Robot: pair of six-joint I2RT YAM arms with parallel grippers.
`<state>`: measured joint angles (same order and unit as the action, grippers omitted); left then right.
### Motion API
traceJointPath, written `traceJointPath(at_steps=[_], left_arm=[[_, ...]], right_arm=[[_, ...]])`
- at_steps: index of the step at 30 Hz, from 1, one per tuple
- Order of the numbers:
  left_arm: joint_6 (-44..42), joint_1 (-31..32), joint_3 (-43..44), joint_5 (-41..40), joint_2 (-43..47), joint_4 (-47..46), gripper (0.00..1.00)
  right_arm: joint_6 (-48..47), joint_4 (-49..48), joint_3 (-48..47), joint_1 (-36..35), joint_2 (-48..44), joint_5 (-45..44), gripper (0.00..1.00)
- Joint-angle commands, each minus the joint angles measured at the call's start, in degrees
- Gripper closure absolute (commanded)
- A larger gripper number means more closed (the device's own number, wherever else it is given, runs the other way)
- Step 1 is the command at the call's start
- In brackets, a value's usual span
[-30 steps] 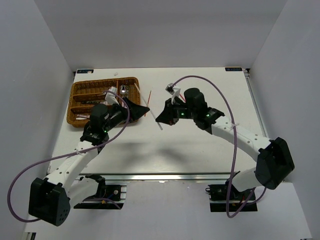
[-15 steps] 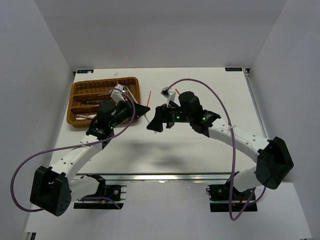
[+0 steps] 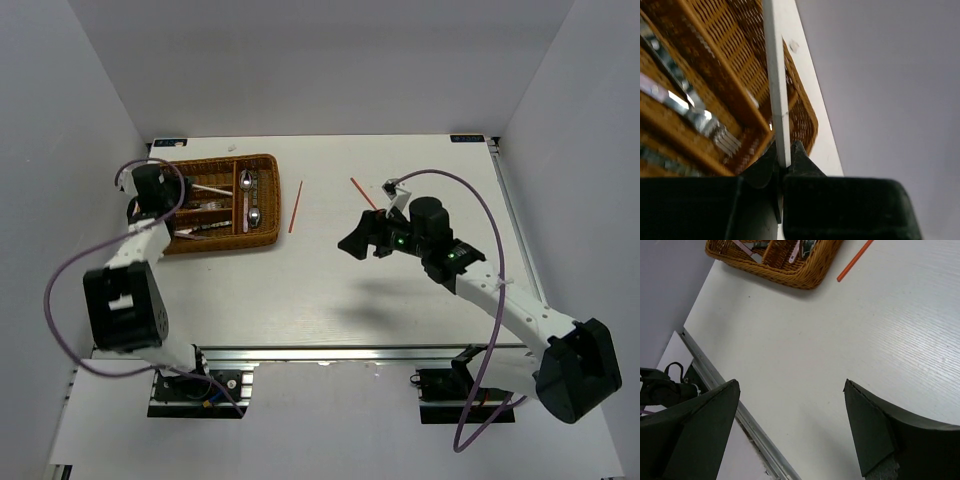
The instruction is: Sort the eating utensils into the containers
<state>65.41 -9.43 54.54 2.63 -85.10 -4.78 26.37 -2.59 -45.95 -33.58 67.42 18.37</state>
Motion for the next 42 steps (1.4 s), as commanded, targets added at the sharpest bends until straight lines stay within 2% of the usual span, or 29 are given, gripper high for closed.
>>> traceJointPath(at_steps=[1,3,5,7,10,11,13,14,17,19,21,26,29,33,38,39,42], left_arm=[[6.0,-2.9,7.7,-0.4,-8.3,-2.4,1.0],[8.2,-4.1,12.7,1.0,-15.5,-4.4,1.0],[9.5,-4.5,15.8,2.2,-21.6,-5.1,0.96],[10.7,-4.4,19.5,2.3,-24.7,-6.2,0.95],[12.5,-4.5,22.9,1.9,-29.2,-6.9,0.84],[12.9,-4.5,23.4,2.1,-30.0,-7.8,0.75],[13.0,-4.4,25.2,2.6,-32.0,-7.3,0.66],[12.8,-4.4,25.3,2.6,-32.1,-7.8,0.54],[12.2,-4.4,24.2,2.2,-31.4,-8.3,0.37],[12.0,-4.3,23.3,2.0,-30.7,-8.6,0.32],[11.9,-4.4,23.3,3.5,-30.6,-8.1,0.02],[9.6,-4.4,20.6,5.7,-25.8,-6.0,0.02],[6.8,-4.3,18.4,6.8,-19.6,-4.5,0.02],[3.0,-4.2,10.1,12.6,-11.2,-4.3,0.02],[-7.6,-3.6,-0.1,17.6,2.8,-0.5,0.02],[-9.6,-3.2,-2.8,18.0,8.1,0.8,0.02],[-18.2,-2.6,-5.4,18.3,17.8,7.6,0.02]], right_arm=[[-2.3,1.2,1.0,1.8,-3.7,1.1,0.11],[-3.5,1.4,2.1,2.6,-4.3,1.9,0.11],[-4.6,2.1,2.4,2.9,-4.5,2.4,0.11],[-5.6,2.2,2.9,3.6,-4.1,2.4,0.11],[-6.0,1.6,3.2,4.6,-2.8,3.1,0.11],[-6.0,1.4,3.2,4.8,-2.4,3.8,0.11],[-6.2,0.8,2.8,5.4,-1.1,4.4,0.11],[-6.2,0.8,2.5,5.5,-0.6,4.4,0.11],[-6.2,0.4,1.8,6.0,1.1,4.6,0.11],[-6.0,-0.1,1.4,6.2,2.3,4.7,0.11],[-5.5,-0.1,0.6,6.2,3.2,4.0,0.11],[-8.3,5.8,-4.0,6.3,8.2,-7.0,0.11],[-14.1,12.1,-11.5,6.3,15.1,-14.6,0.11],[-23.7,16.0,-19.6,7.7,23.9,-21.3,0.11],[-29.6,22.0,-32.5,12.0,37.9,-19.3,0.25],[-30.4,23.5,-34.4,12.3,41.7,-18.7,0.31],[-32.6,25.9,-41.6,12.5,48.2,-16.5,0.34]])
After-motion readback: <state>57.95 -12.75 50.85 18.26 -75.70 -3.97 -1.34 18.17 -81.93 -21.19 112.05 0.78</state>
